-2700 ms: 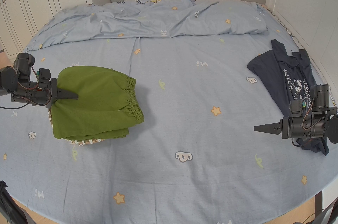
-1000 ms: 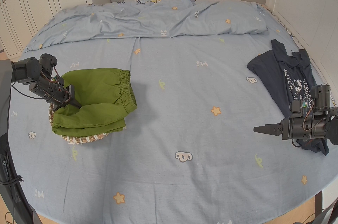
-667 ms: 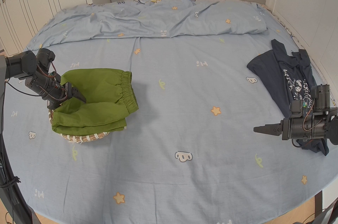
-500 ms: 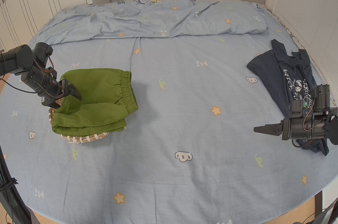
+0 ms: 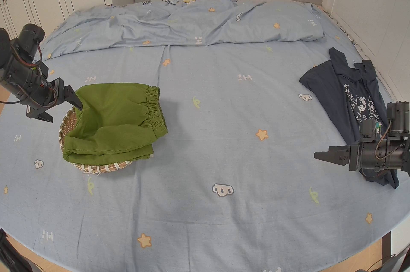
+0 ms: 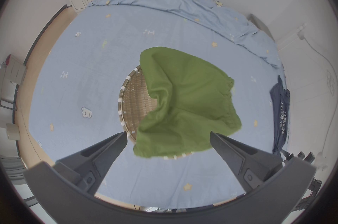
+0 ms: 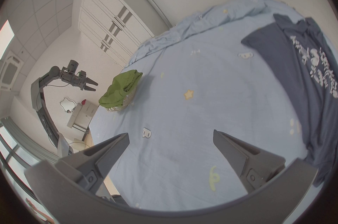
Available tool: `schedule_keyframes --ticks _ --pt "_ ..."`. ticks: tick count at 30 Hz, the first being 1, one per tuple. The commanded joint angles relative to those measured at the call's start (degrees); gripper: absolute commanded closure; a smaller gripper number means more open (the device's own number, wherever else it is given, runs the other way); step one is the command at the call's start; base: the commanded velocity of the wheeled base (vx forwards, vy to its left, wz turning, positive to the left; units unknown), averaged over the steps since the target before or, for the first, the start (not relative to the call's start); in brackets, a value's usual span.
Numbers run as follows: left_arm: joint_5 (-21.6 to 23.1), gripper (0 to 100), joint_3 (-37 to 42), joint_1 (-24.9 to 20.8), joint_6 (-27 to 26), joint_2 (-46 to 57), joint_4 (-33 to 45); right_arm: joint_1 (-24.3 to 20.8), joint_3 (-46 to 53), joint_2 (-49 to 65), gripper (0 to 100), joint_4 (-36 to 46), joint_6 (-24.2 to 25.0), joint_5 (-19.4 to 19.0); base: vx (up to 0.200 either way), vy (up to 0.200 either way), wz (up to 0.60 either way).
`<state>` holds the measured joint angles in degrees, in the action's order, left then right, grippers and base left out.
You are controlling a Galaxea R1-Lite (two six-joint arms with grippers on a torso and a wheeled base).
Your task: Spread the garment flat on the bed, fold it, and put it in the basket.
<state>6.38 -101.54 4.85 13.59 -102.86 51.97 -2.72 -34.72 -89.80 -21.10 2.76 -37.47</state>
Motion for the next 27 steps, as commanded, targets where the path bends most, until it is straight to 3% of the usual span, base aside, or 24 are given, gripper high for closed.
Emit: schedule_keyframes --ticks 1,2,3,5,6,7,10,19,24,27 --pt "-0.2 0 13.5 -6.6 2.7 22.2 1.9 0.0 7.1 20.5 0 -0.6 -1.7 2.1 0.0 0.0 0.0" --pt "0.0 0 19.5 -8.5 2.8 28.5 0.5 0.2 10.3 25.8 0 -0.7 -1.2 1.4 0.0 0.0 0.0" --pt "0.1 0 20.1 -8.7 2.8 29.1 0.3 0.2 10.6 26.3 0 -0.6 -1.1 1.4 0.0 0.0 0.0" --pt "0.6 0 35.1 -9.6 2.9 41.7 -7.2 0.3 17.1 39.3 0 -0.2 2.8 -0.6 0.0 0.0 0.0" --pt "0.6 0 35.1 -9.6 2.9 41.7 -7.2 0.3 17.1 39.3 0 -0.2 2.8 -0.6 0.0 0.0 0.0" --pt "0.6 0 44.4 -9.5 3.2 50.5 -14.0 0.3 20.3 46.6 0 1.2 7.0 -1.4 0.0 0.0 0.0" --pt "0.5 0 55.6 -10.0 4.2 61.6 -21.2 -0.1 22.9 53.8 0 5.1 10.3 -1.3 0.0 0.0 0.0" --pt "0.2 0 70.4 -7.7 9.4 80.2 -19.0 -1.4 25.3 65.4 0 16.2 10.4 -1.4 0.0 0.0 0.0" --pt "-0.3 0 76.2 -0.3 8.6 89.8 -19.9 -1.9 26.5 71.2 0 22.7 10.4 -1.1 0.0 0.0 0.0" --pt "0.0 0 79.7 2.8 5.5 94.2 -21.8 -1.9 27.2 73.1 0 23.2 10.4 -1.1 0.0 0.0 0.0"
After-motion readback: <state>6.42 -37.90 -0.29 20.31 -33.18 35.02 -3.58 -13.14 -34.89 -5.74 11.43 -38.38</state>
